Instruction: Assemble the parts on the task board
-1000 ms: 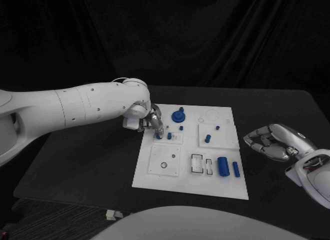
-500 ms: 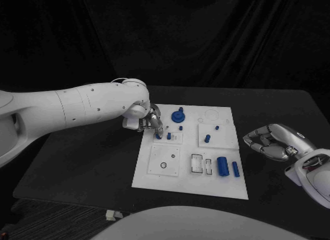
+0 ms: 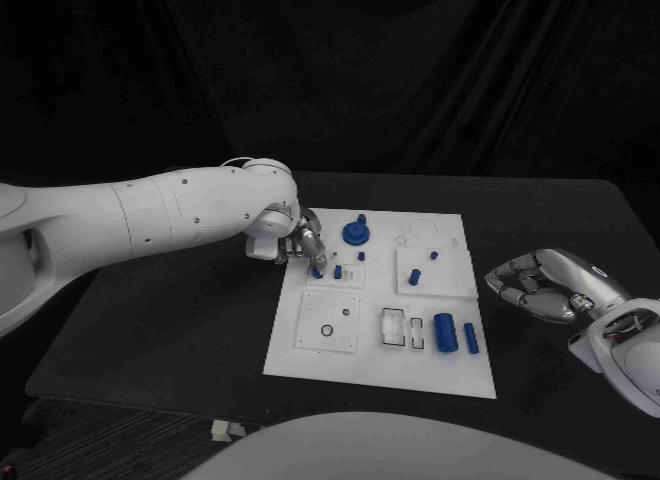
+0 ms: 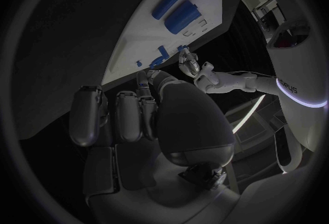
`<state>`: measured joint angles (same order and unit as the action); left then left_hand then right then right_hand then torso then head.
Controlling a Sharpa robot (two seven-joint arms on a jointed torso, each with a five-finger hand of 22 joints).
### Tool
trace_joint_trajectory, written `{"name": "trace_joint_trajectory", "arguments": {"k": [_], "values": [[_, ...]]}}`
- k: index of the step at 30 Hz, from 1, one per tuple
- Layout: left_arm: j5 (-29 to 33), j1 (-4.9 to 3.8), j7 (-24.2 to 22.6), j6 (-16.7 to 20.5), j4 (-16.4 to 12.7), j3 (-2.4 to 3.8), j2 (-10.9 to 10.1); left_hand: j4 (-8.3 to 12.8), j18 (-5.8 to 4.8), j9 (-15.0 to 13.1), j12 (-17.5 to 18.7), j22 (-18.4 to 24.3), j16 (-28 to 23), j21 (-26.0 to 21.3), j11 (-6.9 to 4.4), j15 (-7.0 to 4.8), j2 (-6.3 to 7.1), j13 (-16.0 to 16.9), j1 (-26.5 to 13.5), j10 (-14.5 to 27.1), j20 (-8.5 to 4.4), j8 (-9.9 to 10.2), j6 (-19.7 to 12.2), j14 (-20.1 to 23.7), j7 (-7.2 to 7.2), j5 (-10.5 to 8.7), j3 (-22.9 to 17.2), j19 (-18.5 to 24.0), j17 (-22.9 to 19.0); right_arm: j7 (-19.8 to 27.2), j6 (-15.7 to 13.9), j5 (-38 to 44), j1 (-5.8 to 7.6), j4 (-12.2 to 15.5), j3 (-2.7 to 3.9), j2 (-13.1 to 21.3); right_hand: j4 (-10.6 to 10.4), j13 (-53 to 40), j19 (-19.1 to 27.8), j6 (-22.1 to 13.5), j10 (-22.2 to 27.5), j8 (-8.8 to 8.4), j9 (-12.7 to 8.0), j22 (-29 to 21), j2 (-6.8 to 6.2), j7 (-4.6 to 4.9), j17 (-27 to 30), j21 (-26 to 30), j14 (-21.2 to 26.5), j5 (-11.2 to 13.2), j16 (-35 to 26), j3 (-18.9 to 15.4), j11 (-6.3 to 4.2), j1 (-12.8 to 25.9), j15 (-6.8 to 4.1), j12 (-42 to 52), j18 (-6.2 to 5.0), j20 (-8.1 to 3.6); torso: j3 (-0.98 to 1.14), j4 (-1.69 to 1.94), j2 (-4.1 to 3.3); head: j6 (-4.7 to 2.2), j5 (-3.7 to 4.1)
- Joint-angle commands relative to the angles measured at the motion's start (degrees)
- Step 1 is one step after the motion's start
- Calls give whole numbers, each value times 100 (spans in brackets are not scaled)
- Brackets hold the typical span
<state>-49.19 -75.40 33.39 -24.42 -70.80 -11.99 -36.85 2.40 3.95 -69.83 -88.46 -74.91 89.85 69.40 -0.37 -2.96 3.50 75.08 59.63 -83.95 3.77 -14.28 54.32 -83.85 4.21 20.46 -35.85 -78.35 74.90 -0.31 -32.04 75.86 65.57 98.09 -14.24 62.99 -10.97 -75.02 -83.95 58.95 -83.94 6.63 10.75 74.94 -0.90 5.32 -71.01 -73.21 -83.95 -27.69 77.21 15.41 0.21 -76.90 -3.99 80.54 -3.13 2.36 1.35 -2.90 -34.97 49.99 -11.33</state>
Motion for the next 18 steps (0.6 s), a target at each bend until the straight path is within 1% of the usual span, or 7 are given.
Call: {"name": "trace_joint_trajectory", "arguments": {"k": [1,9,12,15,18], "values": [[-15,69,-44,110,-4,-33,5,517,61,-9,7,-903,15,14,49,43,-51,1397,1,-463,-5,16,-49,-615,0,-16,-467,20,1510,-78,27,14,-20,-3,3,2,29,-209,7,16,15,-20,10,1019,-35,12,5,30,-278,-18,-27,4,34,-37,51,-28,-50,38,2,5,-1,1,4],[-16,72,-40,218,-60,-33,-30,513,60,-13,8,-903,15,17,53,46,-57,1396,-9,-462,-3,18,-51,-615,1,-12,-450,19,1510,-77,24,14,-30,-7,3,3,31,-194,13,11,23,-26,11,1014,-35,15,18,47,-275,-18,-36,6,36,-32,53,-41,-53,39,1,5,1,1,-9],[-17,72,-36,255,-86,-33,-52,510,60,-14,1,-904,15,22,54,48,-59,1400,-13,-468,-2,17,-50,-615,0,-10,-444,16,1510,-78,24,14,-33,-7,3,5,31,-194,13,11,23,-26,11,1014,-35,15,18,47,-275,-18,-36,6,36,-32,53,-41,-53,39,4,5,3,1,-10],[-134,72,-59,290,-119,-32,-80,508,56,-18,-9,-909,15,41,54,49,-59,1406,-25,-476,1,16,-46,-615,-4,-4,-427,5,1510,-77,22,14,-35,-9,3,5,31,-194,13,11,23,-26,11,1014,-35,15,18,47,-275,-18,-36,6,36,-32,53,-41,-53,39,3,0,3,1,-8],[-314,72,-102,369,-146,-32,-104,506,55,-21,-6,-911,15,47,53,50,-57,1404,-34,-474,2,15,-42,-615,-8,-2,-414,1,1510,-75,23,14,-36,-12,3,4,31,-194,13,11,23,-26,11,1014,-35,15,18,47,-275,-18,-36,6,36,-32,53,-41,-53,39,2,3,7,1,-5]]}}
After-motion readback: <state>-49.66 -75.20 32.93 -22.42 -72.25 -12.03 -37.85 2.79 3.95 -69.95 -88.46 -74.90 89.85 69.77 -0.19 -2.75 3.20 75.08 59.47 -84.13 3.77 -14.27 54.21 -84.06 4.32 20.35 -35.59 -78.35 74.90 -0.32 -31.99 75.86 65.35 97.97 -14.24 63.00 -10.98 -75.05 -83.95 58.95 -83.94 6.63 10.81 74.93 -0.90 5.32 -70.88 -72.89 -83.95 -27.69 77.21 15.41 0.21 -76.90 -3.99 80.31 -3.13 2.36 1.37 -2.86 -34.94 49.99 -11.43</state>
